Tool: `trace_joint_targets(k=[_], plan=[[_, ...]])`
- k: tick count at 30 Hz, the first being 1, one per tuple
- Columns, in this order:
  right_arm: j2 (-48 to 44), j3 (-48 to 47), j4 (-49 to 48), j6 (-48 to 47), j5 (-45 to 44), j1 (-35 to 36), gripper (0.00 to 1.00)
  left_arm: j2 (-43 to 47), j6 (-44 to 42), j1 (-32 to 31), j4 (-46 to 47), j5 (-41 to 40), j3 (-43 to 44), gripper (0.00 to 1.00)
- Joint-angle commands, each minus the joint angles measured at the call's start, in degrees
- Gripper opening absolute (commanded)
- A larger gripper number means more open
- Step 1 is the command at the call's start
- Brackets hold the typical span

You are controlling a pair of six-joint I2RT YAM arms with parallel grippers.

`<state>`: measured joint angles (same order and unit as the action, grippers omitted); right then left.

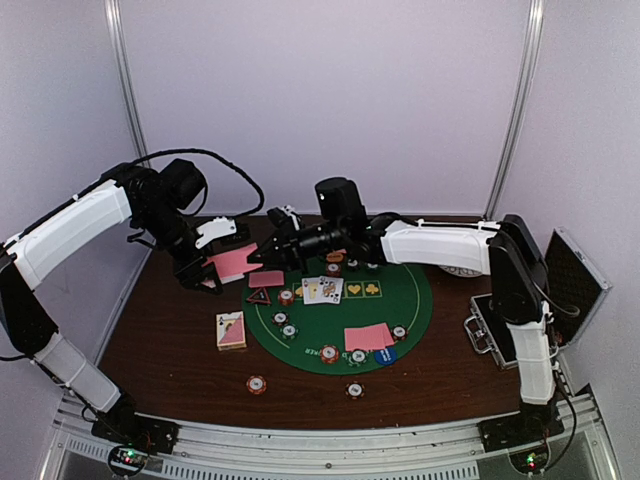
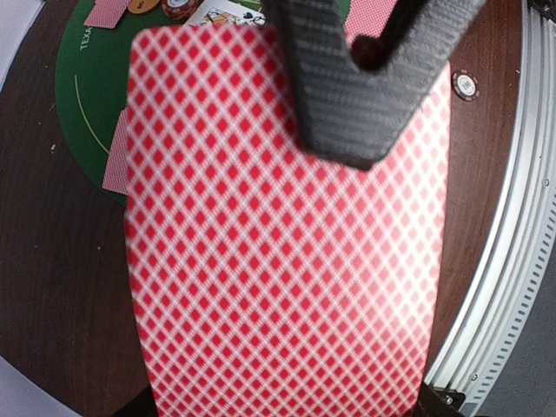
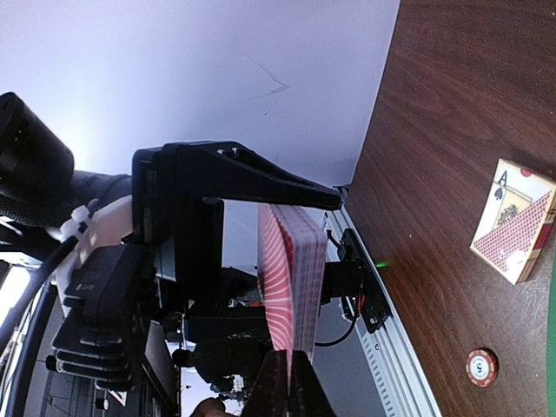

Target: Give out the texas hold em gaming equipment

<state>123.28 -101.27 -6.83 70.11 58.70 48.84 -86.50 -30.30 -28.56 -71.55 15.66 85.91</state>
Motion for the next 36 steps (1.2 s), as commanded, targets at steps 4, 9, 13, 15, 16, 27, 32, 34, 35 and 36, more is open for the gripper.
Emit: trace_joint_targets(k=[4, 9, 13, 15, 16, 27, 32, 34, 35, 36], plan=[[-5.56, 0.46, 2.73, -2.85, 1.24, -2.1, 0.0, 0.67, -0.52, 0.08, 1.75, 0.29, 0.14, 0.0], [-7.97, 1.24, 8.53, -6.88, 1.19, -5.03, 0.0, 0.63, -0.63, 0.08, 1.75, 0.22, 0.22, 0.0], [-9.93, -1.9, 25.4, -19.56, -1.58, -8.0, 0.0, 0.54, -0.63, 0.08, 1.75, 0.19, 0.18, 0.0], [-10.28, -5.59, 37.68, -29.1, -5.59, -9.13, 0.0, 0.58, -0.71, 0.08, 1.71, 0.22, 0.14, 0.0], [-10.15, -8.08, 44.46, -34.31, -8.85, -9.43, 0.0, 0.57, -0.72, 0.08, 1.75, 0.17, 0.14, 0.0], [-5.39, -15.37, 69.51, -72.73, -70.31, -1.57, 0.0, 0.53, -0.5, 0.08, 1.76, 0.75, -0.07, 0.0], [-2.2, -8.93, 60.43, -86.15, -93.16, 4.9, 0.0, 0.56, -0.32, 0.08, 1.75, 0.75, 0.13, 0.0], [-0.67, -6.39, 55.39, -90.94, -99.45, 6.31, 0.0, 0.54, -0.19, 0.08, 1.74, 0.61, 0.29, 0.0], [0.69, -5.61, 53.5, -92.72, -101.18, 6.61, 0.0, 0.52, -0.17, 0.08, 1.72, 0.64, 0.31, 0.0], [1.79, -5.28, 51.81, -93.78, -102.2, 6.77, 0.0, 0.52, -0.19, 0.08, 1.71, 0.68, 0.36, 0.0]])
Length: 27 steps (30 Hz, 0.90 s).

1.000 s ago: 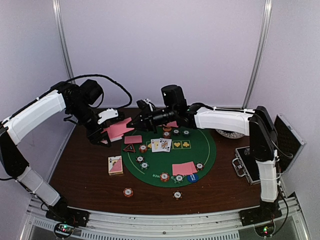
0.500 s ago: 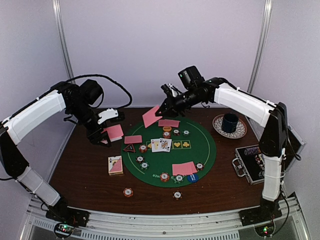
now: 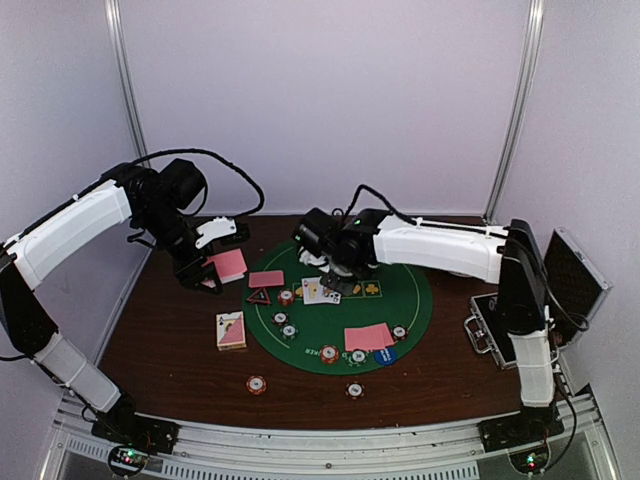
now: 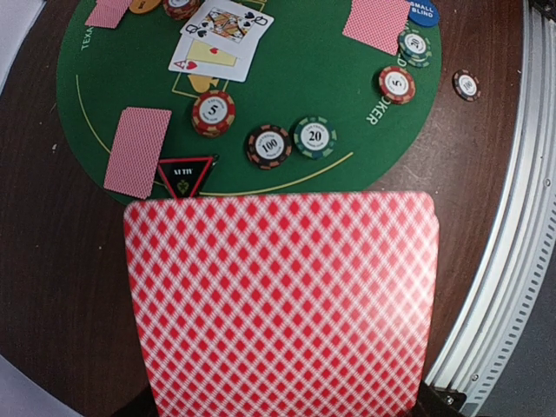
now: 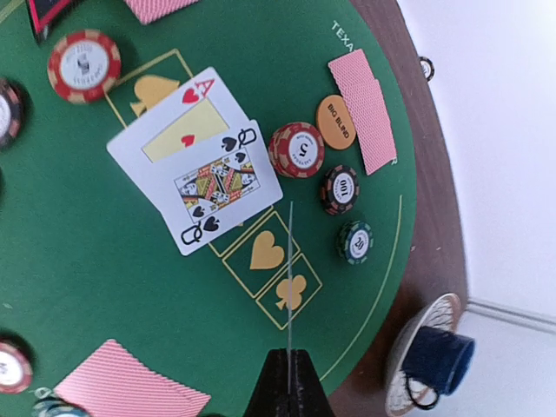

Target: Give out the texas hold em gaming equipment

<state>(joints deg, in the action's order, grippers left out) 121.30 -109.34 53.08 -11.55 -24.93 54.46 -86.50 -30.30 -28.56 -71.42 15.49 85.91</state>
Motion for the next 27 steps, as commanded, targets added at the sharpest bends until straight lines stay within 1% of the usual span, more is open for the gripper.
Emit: trace_joint_targets(k=[1, 8, 13, 14, 15, 16, 18, 19, 22, 27], plan=[[4.84, 2.7, -8.72, -12.73, -19.03, 1.25, 0.0, 0.47, -0.15, 0.08, 1.49, 0.86, 0.38, 0.0], [9.21, 4.85, -13.61, -15.74, -19.55, 2.29, 0.0, 0.74, -0.13, 0.08, 1.36, 0.41, -0.01, 0.0], [10.41, 5.31, -12.22, -14.85, -18.42, 3.05, 0.0, 1.0, -0.28, 0.08, 1.37, 0.34, -0.21, 0.0], [10.27, 5.48, -11.81, -14.37, -17.62, 3.21, 0.02, 0.98, -0.28, 0.08, 1.37, 0.43, -0.26, 0.0], [10.06, 5.74, -11.54, -13.95, -16.82, 3.28, 0.08, 1.01, -0.28, 0.08, 1.37, 0.46, -0.3, 0.0], [9.72, 5.98, -11.3, -13.43, -15.76, 3.44, 0.19, 0.92, -0.28, 0.08, 1.37, 0.5, -0.28, 0.0], [8.95, 6.7, -11.29, -12.88, -14.73, 3.62, 0.38, 0.91, -0.26, 0.08, 1.32, 0.65, -0.16, 0.0], [8.57, 7.17, -11.4, -12.81, -14.47, 3.64, 0.44, 0.91, -0.28, 0.08, 1.33, 0.63, -0.11, 0.0], [7.55, 8.34, -11.58, -12.33, -14.42, 3.64, 0.54, 0.97, -0.16, 0.08, 1.37, 0.71, 0.04, 0.0], [5.14, 9.95, -12.3, -11.12, -14.49, 3.64, 0.66, 1.05, -0.17, 0.08, 1.18, 0.67, 0.13, 0.0]])
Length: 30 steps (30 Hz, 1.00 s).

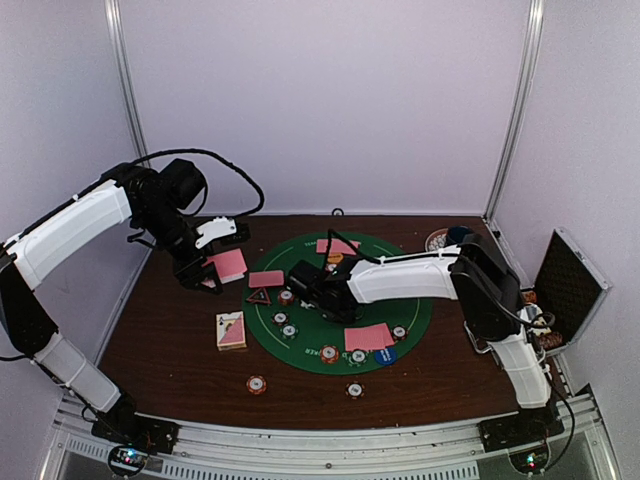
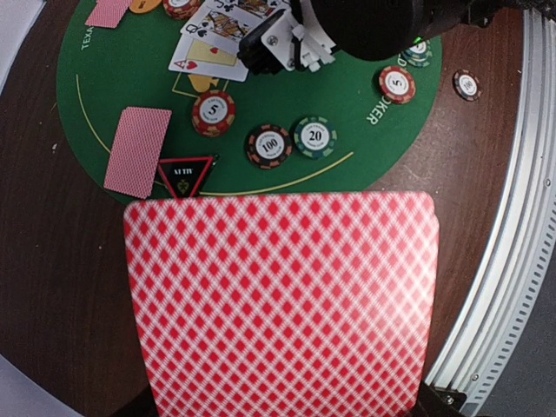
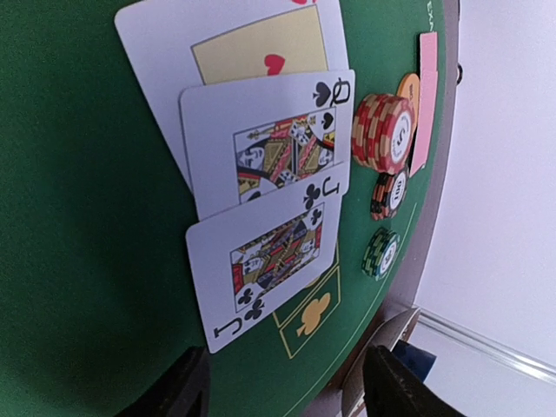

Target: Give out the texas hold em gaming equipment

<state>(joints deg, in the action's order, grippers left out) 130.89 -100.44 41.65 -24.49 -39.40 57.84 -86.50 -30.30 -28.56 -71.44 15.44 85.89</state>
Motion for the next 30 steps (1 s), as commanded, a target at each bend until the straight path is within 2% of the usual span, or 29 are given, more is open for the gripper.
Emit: trace_joint_targets(k=[1, 7, 11, 15, 20, 24, 27, 30], plan=[[-5.11, 1.18, -0.86, 2.19, 0.17, 0.28, 0.69, 1.11, -0.18, 0.08, 1.21, 0.68, 0.16, 0.0], [-10.7, 0.2, -1.44, 8.11, 0.76, -0.56, 0.97, 1.33, -0.18, 0.08, 1.1, 0.9, 0.16, 0.0], [-16.04, -2.45, -0.55, 18.64, 5.6, -2.47, 1.0, 1.42, -0.19, 0.08, 1.11, 0.89, 0.16, 0.0], [-20.75, -4.44, 0.78, 32.44, 20.82, -5.46, 1.0, 1.66, -0.28, 0.08, 1.04, 0.88, 0.16, 0.0], [-24.94, -1.76, -5.76, 44.35, 46.21, -8.68, 1.0, 1.83, -0.36, 0.08, 1.12, 1.22, 0.07, 0.0], [-21.72, -4.93, -7.47, 53.77, 63.93, -9.33, 1.0, 1.69, -0.33, 0.08, 1.31, 1.2, 0.24, 0.0], [-18.29, -5.55, -13.18, 61.84, 76.66, -9.26, 1.0, 1.29, -0.37, 0.08, 1.39, 1.38, 0.71, 0.0], [-15.8, -4.98, -19.53, 68.75, 82.99, -8.94, 1.0, 1.12, -0.14, 0.08, 1.35, 1.58, 1.02, 0.0]])
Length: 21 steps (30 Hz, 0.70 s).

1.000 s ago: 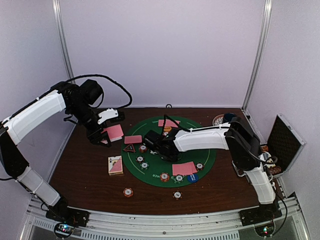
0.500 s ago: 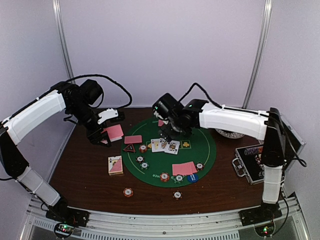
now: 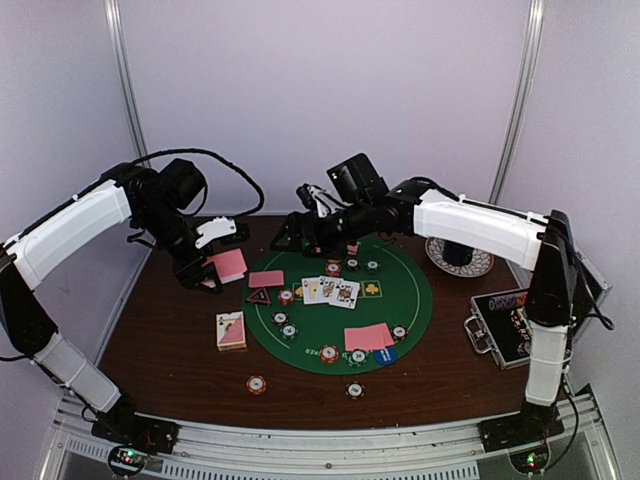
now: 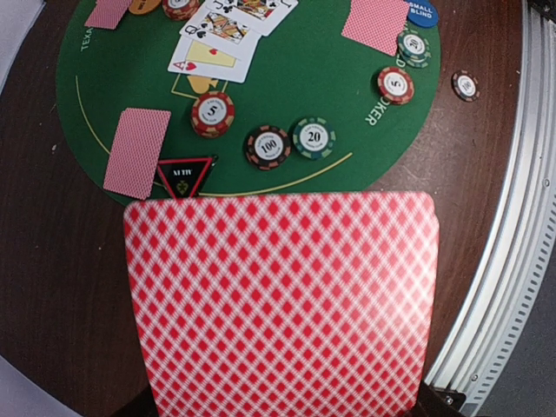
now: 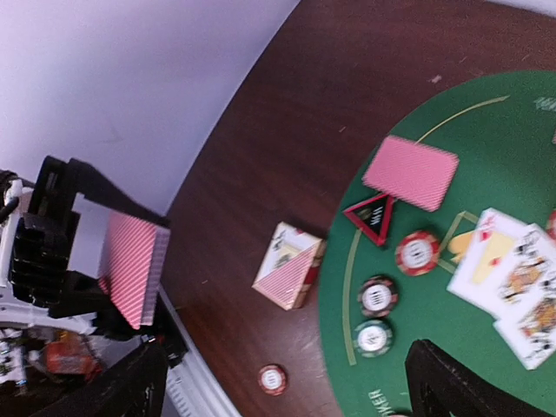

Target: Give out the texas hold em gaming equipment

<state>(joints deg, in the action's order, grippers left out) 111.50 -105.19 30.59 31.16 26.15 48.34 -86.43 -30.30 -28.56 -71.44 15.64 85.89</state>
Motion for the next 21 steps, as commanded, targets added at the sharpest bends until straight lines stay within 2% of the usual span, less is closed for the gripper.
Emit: trace_joint_targets(k=[1, 10, 21], plan=[[4.07, -0.34, -9.47, 14.24, 18.43, 0.73, 1.0, 1.02, -0.11, 0.08, 1.39, 1.43, 1.04, 0.0], [7.02, -0.29, -18.05, 21.27, 23.85, 1.54, 1.0, 0.78, -0.14, 0.08, 1.38, 1.65, 1.36, 0.0], [10.66, -1.25, -23.89, 26.43, 26.5, 2.26, 0.96, 0.53, -0.12, 0.08, 1.38, 1.72, 1.83, 0.0]])
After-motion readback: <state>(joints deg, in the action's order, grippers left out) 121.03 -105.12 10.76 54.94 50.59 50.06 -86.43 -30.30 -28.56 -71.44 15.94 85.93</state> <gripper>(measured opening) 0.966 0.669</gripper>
